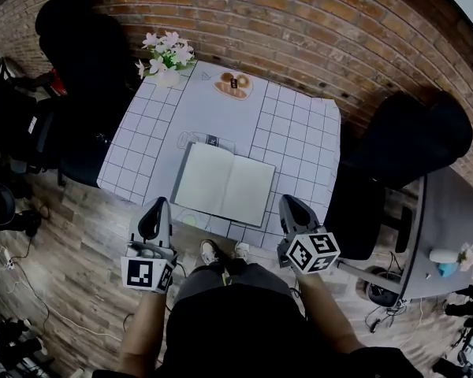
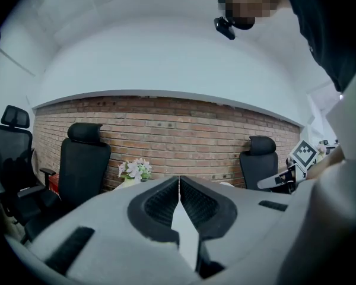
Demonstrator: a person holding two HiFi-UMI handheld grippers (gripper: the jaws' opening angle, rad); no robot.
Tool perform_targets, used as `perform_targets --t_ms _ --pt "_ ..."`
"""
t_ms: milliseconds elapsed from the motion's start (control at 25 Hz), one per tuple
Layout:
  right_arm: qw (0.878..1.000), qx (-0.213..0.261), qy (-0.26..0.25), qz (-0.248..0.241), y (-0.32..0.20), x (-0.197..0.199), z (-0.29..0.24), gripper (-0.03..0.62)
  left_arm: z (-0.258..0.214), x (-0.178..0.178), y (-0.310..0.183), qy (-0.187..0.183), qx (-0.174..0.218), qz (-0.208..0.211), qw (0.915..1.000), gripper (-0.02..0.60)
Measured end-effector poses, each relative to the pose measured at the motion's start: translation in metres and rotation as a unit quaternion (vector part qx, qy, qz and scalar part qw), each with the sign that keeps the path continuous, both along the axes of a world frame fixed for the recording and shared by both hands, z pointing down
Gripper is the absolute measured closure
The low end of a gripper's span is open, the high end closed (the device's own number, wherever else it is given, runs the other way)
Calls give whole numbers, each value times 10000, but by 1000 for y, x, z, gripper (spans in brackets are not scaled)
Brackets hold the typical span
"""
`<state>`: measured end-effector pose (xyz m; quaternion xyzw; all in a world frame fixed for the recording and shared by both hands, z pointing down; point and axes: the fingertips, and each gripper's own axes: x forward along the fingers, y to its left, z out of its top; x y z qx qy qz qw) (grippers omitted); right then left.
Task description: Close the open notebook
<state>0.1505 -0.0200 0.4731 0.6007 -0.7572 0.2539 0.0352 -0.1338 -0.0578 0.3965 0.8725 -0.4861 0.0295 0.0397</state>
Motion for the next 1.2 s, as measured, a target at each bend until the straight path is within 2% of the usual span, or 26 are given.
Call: perform_targets --t_ms 120,160,320,680,840,1200 --pt "9991 -351 -246 25 -2 0 30 546 7 0 -3 -92 -69 -6 9999 552" --pt "9986 -455 -283 35 -3 0 39 520 9 1 -4 -122 -88 7 9999 552" --pt "9963 -793 -320 33 -6 -2 72 490 27 4 -5 -268 -212 88 9994 552" --pt "9871 -1492 -565 -129 -11 -14 128 388 83 -4 -22 -251 -873 -70 9958 552" --pt "9842 -1650 -616 -159 -13 -18 140 373 106 -7 -34 -254 -1026 19 9944 552" --pt "9774 -2032 -529 -252 -7 -22 163 358 154 -11 -48 -623 -1459 67 9873 551"
